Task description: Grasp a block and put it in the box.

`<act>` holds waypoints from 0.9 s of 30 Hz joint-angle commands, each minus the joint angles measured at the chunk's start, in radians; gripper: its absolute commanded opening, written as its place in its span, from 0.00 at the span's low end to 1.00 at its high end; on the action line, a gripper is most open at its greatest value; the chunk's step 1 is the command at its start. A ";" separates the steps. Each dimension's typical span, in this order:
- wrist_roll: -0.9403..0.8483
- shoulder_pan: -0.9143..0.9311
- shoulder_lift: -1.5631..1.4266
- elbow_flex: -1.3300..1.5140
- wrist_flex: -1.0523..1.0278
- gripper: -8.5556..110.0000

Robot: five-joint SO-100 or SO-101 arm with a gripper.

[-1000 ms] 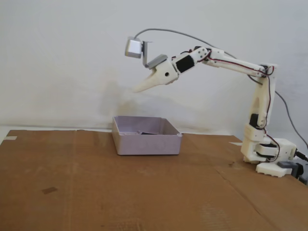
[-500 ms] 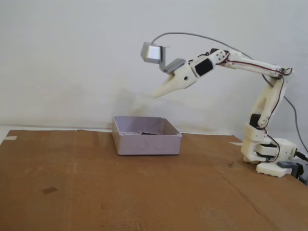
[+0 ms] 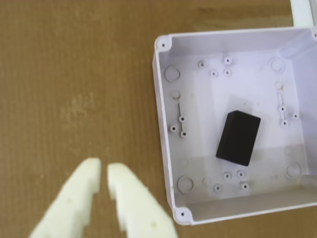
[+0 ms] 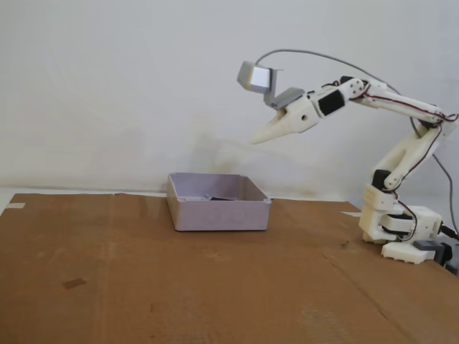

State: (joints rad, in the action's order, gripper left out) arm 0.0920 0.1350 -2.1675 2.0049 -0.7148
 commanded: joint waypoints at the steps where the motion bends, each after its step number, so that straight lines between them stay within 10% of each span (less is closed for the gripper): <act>1: 0.003 -0.009 -0.153 0.011 0.038 0.07; 27: 0.003 -0.008 -0.612 0.469 0.038 0.07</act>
State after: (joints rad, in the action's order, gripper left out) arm 0.0920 0.1350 -2.6937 2.4804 -0.7148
